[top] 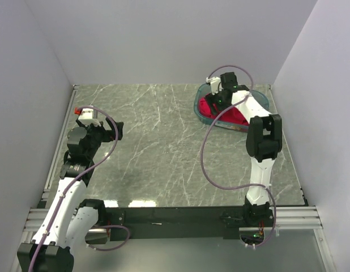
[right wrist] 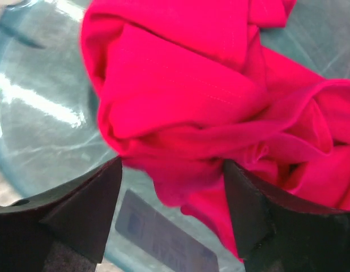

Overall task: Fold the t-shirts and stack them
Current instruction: Grab the tshirt from the pile, then move the tshirt to the center of the board

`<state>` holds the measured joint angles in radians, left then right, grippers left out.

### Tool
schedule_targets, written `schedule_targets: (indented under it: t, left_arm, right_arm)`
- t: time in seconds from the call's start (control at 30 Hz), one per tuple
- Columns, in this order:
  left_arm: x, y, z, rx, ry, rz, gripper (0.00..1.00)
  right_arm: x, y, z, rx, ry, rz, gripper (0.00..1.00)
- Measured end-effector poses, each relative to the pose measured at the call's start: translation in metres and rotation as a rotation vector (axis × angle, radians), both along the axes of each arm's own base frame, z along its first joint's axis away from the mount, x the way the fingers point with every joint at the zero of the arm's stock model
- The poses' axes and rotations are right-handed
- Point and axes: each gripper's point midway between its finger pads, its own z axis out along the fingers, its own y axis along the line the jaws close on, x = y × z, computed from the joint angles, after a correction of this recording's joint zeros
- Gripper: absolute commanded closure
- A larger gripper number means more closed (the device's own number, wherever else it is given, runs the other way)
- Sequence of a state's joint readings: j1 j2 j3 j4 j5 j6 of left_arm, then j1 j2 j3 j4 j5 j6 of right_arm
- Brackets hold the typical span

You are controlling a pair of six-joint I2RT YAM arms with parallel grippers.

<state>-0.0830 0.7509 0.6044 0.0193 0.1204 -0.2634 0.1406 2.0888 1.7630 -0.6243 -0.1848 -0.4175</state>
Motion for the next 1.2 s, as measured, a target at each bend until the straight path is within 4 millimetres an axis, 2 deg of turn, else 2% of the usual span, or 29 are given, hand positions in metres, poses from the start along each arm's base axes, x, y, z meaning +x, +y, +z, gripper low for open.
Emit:
schedule_targets:
  t: [0.07,0.1,0.13,0.17,0.3,0.4,0.47,0.5,0.57,0.6,0.63,0.67,0.77,0.87,0.9,0.93,1.03,1.1,1.2]
  left_arm:
    - [0.000,0.000,0.000,0.000,0.000,-0.003,0.01]
    - [0.000,-0.001,0.000,-0.001,0.000,-0.005,0.01]
    - [0.000,-0.001,0.000,-0.001,0.000,-0.007,0.01]
    - [0.000,-0.001,0.000,-0.001,0.000,-0.008,0.01]
    - [0.000,-0.003,-0.001,-0.002,0.004,-0.014,0.01]
    - [0.000,-0.003,-0.002,-0.001,0.006,-0.015,0.01]
    - [0.000,-0.004,-0.001,-0.002,0.005,-0.021,0.01]
    - [0.000,-0.004,-0.001,-0.003,0.003,-0.025,0.01]
    - [-0.001,-0.006,0.000,-0.004,-0.001,-0.034,0.01]
    - [-0.001,-0.007,0.001,-0.004,-0.004,-0.038,0.01]
    - [-0.001,-0.007,0.002,-0.005,-0.008,-0.042,0.01]
    - [-0.001,-0.008,0.003,-0.002,-0.012,-0.044,0.01]
    - [-0.001,-0.009,0.006,0.001,-0.025,-0.051,0.01]
    - [-0.001,-0.012,0.006,0.005,-0.029,-0.065,0.01]
    - [-0.001,-0.013,0.006,0.006,-0.029,-0.070,0.01]
    - [-0.001,-0.013,0.005,0.006,-0.027,-0.074,0.01]
    - [-0.001,-0.014,0.005,0.009,-0.026,-0.080,0.01]
    - [-0.001,-0.015,0.006,0.010,-0.028,-0.080,0.01]
    - [-0.002,-0.014,0.007,0.017,-0.037,-0.080,0.01]
  right_arm:
    - [0.002,-0.001,-0.009,-0.062,0.005,-0.023,0.41]
    - [0.002,-0.003,-0.012,-0.093,0.006,-0.039,0.76]
    - [0.003,-0.008,-0.014,-0.123,0.004,-0.053,0.96]
    - [0.003,-0.011,-0.014,-0.141,0.004,-0.069,1.00]
    - [0.006,-0.020,-0.008,-0.154,-0.008,-0.124,1.00]
    - [0.008,-0.010,0.019,-0.095,-0.046,-0.114,1.00]
    - [0.005,0.004,0.059,-0.038,-0.100,-0.090,1.00]
    - [0.005,0.015,0.091,0.001,-0.154,-0.073,1.00]
    - [0.007,0.041,0.171,0.086,-0.317,-0.026,1.00]
    - [0.002,0.056,0.220,0.134,-0.428,0.004,1.00]
    - [-0.013,0.070,0.267,0.180,-0.527,0.041,1.00]
    - [-0.028,0.081,0.302,0.219,-0.595,0.073,1.00]
    - [-0.114,0.120,0.432,0.419,-0.840,0.241,1.00]
    - [-0.194,0.132,0.518,0.574,-1.016,0.382,1.00]
    - [-0.219,0.133,0.540,0.621,-1.062,0.423,1.00]
    - [-0.235,0.132,0.553,0.652,-1.091,0.450,1.00]
    - [-0.271,0.122,0.582,0.711,-1.160,0.491,1.00]
    - [-0.275,0.121,0.585,0.720,-1.165,0.499,1.00]
    - [-0.262,0.133,0.566,0.717,-1.098,0.507,1.00]
